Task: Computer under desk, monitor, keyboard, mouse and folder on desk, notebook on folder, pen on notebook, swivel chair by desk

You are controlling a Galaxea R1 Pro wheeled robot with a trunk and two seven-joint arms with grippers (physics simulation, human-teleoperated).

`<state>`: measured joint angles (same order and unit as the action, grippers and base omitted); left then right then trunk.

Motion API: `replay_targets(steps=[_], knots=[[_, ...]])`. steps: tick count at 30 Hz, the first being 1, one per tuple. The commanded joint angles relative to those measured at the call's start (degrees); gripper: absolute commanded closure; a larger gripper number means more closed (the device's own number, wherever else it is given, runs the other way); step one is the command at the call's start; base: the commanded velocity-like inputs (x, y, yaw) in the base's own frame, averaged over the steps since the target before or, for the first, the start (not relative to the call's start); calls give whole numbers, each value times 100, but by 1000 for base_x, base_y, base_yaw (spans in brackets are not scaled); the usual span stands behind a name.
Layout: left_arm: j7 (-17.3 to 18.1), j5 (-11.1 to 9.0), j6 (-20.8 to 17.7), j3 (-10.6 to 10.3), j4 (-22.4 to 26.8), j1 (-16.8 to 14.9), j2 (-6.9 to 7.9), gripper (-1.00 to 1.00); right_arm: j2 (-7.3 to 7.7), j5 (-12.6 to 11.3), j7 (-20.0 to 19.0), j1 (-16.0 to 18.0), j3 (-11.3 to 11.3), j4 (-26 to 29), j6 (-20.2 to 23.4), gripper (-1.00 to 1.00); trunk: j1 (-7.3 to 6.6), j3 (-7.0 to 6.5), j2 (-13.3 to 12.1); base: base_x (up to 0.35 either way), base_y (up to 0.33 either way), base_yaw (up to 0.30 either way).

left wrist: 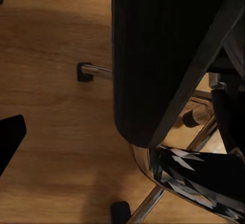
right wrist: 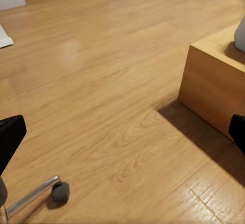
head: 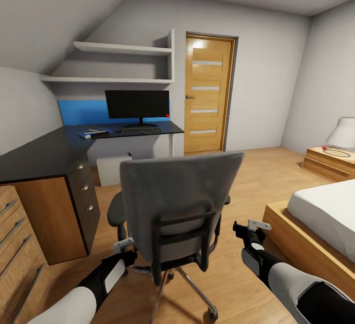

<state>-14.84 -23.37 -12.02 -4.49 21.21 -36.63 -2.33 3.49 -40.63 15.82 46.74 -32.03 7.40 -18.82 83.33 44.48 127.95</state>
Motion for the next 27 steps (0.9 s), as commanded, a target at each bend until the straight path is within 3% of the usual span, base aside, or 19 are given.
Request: replay_targets(steps=[1,7,17,27], knots=[[-35,-45,-26,-49,15,-2,1,-100,2,-42,27,2,-49,7,-8,-100,-1,6,3,0,0,0],[-18,-45,-28,-50,-9,-2,-2,-100,2,-42,27,2,-48,7,-8,-100,-1,6,3,-34,0,0],[-19,-45,-29,-51,-12,-2,12,-100,2,-42,27,2,-49,7,-8,-100,-1,6,3,-295,-11,0],[-19,-39,-29,-52,-12,-2,6,-100,-9,-42,27,2,-61,22,-8,-100,-1,6,3,-110,-24,0]])
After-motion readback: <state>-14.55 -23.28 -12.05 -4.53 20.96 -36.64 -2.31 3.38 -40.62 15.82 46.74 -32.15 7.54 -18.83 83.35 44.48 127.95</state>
